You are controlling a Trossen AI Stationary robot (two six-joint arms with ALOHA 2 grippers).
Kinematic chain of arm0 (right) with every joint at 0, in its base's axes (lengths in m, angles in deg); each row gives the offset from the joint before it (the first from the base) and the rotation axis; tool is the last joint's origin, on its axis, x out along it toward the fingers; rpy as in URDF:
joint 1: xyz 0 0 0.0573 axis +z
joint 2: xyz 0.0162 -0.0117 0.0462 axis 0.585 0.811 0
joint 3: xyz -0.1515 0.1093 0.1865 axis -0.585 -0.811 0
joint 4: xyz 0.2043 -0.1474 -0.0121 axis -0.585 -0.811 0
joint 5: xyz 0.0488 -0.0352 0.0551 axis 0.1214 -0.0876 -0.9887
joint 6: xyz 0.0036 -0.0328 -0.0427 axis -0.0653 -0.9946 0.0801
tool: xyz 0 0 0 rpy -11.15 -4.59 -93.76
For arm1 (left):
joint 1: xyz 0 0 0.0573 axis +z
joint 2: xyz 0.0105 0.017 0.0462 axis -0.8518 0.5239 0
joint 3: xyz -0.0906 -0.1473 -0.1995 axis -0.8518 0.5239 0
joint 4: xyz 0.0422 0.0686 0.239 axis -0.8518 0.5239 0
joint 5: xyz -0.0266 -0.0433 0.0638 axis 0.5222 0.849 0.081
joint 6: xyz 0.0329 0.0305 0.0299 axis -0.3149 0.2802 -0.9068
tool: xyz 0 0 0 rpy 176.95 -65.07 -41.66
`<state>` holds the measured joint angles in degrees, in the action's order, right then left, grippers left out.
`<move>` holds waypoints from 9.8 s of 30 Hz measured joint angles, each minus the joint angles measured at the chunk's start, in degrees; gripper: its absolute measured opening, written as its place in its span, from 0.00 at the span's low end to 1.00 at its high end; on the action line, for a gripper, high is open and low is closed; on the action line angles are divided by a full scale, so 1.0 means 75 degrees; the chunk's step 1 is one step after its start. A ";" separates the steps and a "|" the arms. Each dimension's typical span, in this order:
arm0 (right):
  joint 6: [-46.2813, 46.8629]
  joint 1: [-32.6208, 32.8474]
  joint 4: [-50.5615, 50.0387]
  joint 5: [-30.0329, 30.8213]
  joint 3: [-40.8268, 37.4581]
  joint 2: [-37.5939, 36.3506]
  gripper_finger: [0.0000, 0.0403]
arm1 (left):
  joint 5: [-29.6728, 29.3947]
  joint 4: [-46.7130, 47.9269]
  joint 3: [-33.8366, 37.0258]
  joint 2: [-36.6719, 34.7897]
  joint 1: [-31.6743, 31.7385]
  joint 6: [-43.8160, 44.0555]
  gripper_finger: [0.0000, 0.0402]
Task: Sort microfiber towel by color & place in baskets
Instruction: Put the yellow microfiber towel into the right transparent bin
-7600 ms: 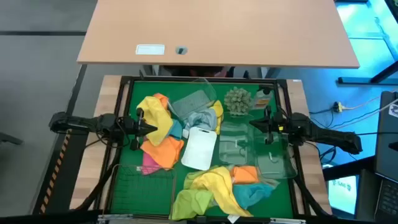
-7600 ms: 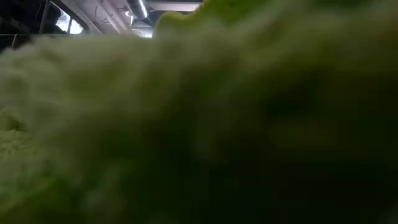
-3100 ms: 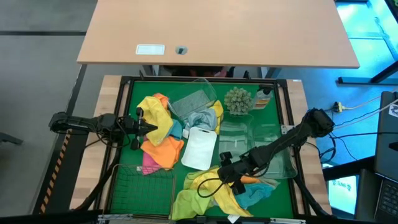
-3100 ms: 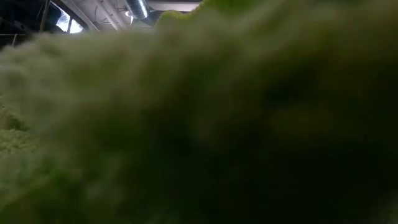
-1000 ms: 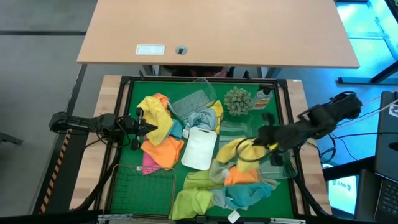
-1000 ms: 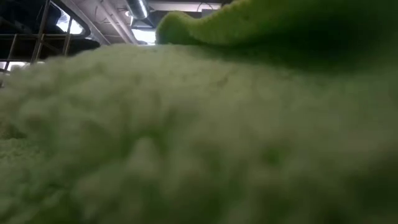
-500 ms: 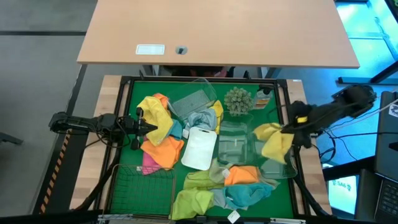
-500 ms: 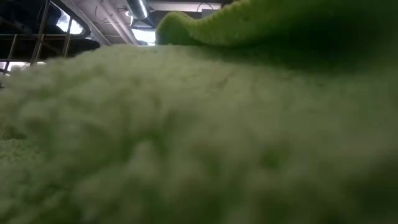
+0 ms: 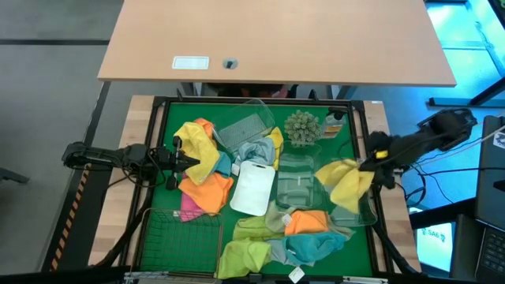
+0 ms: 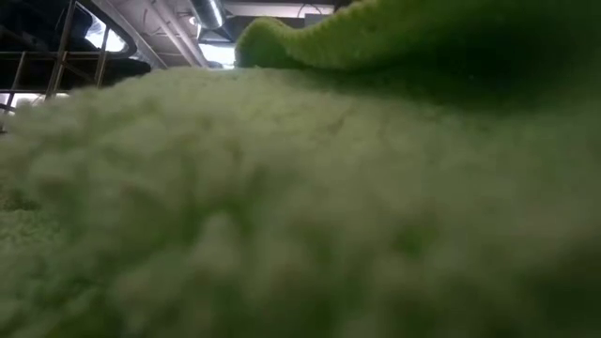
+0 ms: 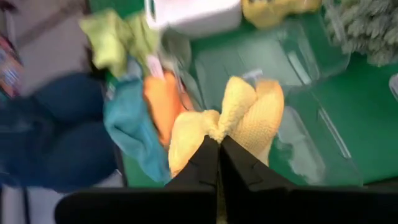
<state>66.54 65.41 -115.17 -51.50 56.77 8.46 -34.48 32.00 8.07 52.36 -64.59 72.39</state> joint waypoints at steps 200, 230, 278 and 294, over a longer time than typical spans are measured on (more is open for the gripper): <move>-0.7851 -0.2905 1.5461 0.0429 -0.4065 0.3718 0.53 | -0.0251 -0.3565 -0.6527 0.9779 0.0004 0.1574 0.00; -0.6044 -0.2891 0.8344 0.0622 -0.2204 0.2077 0.02 | 0.0035 -0.3054 -0.6543 0.9544 0.0004 0.1183 0.28; 0.1009 -0.0037 0.3695 -0.0441 -0.5352 0.0711 0.04 | 0.0027 -0.2184 -0.6537 0.9547 0.0001 0.1244 0.28; 0.1157 -0.0050 0.3877 -0.0567 -0.6213 0.0711 0.06 | 0.0335 -0.2184 -0.6537 0.9547 -0.0171 0.1244 0.28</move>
<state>75.22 65.04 -86.09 -55.75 10.17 13.79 -31.97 15.62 -40.95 123.96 -65.87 81.72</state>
